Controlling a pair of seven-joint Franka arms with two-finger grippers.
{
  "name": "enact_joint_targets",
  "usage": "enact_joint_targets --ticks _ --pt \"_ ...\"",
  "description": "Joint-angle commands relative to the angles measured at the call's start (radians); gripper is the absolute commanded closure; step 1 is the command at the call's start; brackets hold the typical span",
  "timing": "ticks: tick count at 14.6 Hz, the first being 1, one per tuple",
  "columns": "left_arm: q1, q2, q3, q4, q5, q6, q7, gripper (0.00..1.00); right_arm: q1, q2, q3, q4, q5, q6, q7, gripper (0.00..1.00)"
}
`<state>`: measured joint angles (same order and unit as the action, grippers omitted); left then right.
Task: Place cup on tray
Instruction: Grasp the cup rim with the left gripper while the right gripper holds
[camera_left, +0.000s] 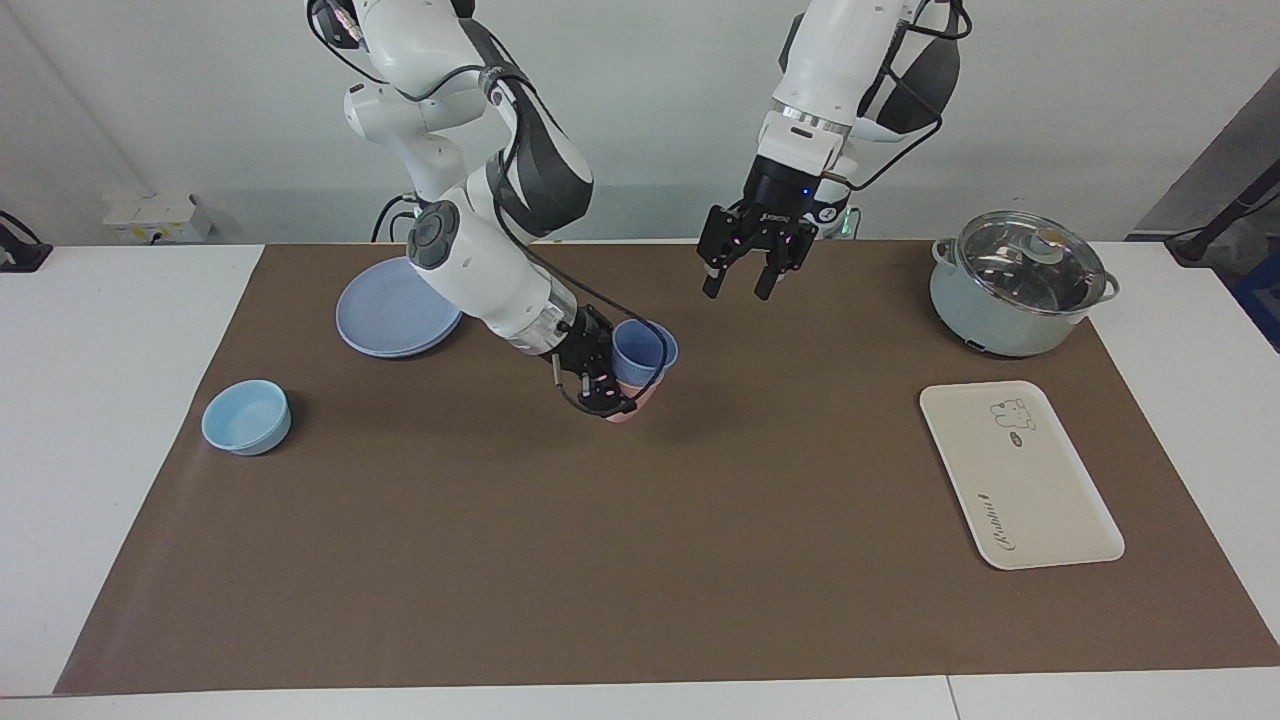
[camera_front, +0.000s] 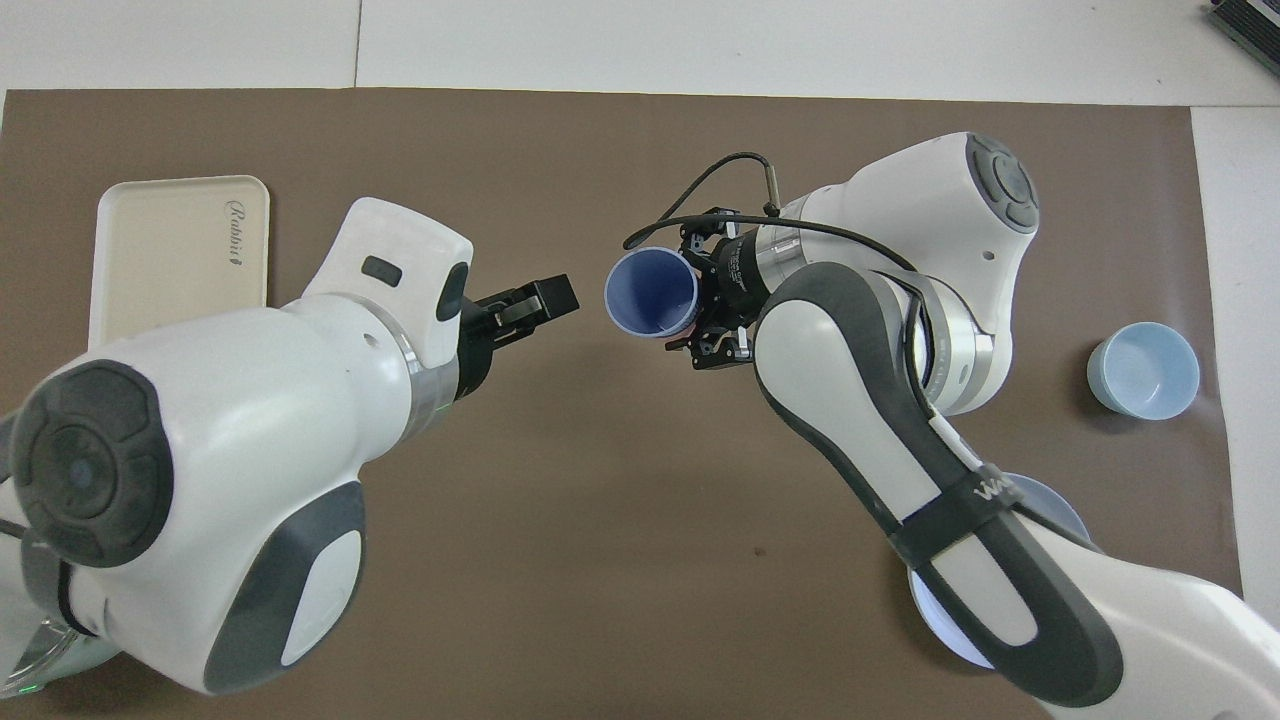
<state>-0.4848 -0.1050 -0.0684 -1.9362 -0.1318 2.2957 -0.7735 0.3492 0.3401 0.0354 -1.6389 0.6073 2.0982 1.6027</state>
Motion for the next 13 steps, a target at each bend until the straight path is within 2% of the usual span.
enact_joint_targets --ticks 1,4,7,9,11,13 --pt "-0.044 -0.016 0.019 -0.101 -0.015 0.132 -0.015 0.21 0.004 -0.020 -0.005 -0.013 -0.015 0.011 0.029 1.00" --pt "-0.069 0.028 0.019 -0.090 -0.014 0.227 -0.079 0.22 0.004 -0.020 -0.003 -0.013 -0.017 0.011 0.028 1.00" --pt "-0.072 0.112 0.019 -0.057 -0.015 0.326 -0.114 0.24 0.002 -0.021 -0.003 -0.007 -0.017 0.011 0.029 1.00" --pt "-0.080 0.157 0.019 0.002 -0.015 0.332 -0.159 0.27 0.002 -0.021 -0.003 -0.007 -0.017 0.011 0.028 1.00" --pt "-0.083 0.174 0.019 0.016 -0.014 0.332 -0.161 0.28 0.002 -0.021 -0.003 -0.007 -0.017 0.009 0.028 1.00" --pt "-0.098 0.180 0.021 0.011 -0.014 0.332 -0.162 0.36 0.002 -0.021 -0.003 -0.007 -0.017 0.008 0.028 1.00"
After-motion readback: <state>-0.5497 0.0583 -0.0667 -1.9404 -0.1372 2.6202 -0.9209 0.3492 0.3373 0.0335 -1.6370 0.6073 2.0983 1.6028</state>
